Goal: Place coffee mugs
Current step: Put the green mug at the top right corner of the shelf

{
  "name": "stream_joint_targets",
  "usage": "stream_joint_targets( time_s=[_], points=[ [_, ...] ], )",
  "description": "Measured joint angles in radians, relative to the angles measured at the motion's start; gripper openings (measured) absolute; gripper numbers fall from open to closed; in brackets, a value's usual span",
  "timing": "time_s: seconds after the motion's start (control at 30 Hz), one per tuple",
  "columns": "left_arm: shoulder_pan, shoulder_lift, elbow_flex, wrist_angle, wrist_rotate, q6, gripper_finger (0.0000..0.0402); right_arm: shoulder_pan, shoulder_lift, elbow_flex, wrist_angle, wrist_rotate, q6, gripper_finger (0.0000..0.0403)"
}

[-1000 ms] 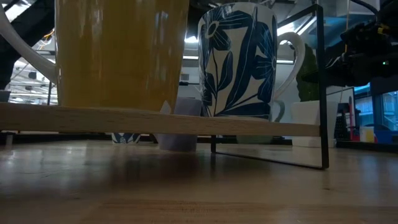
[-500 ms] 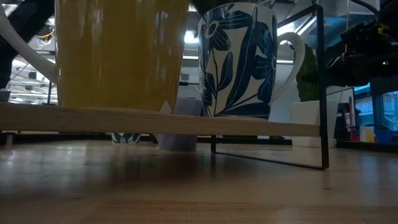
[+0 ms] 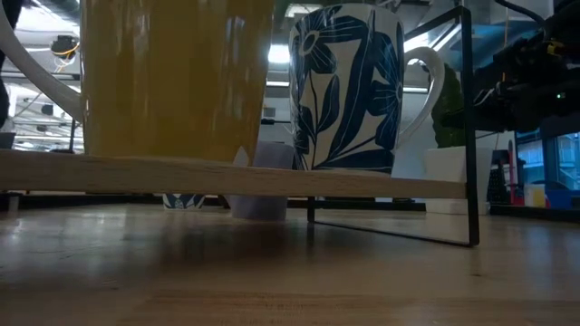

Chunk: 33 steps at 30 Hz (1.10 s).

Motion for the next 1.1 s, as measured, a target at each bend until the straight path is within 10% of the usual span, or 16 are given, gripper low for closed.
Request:
stream_joint_targets(
  time_s=[0.4,1.1],
  points=[
    [-0.19,-0.027,-0.371,0.066,0.006,-0.46,0.0012,0.0,0.006,0.0,0.0,0.0,0.003,0.0143],
    [-0.149,-0.022,-0.706,0.534,0.029,-0.611,0.0012,0.0,0.006,0.0,0.0,0.0,0.003,0.0143]
  ],
)
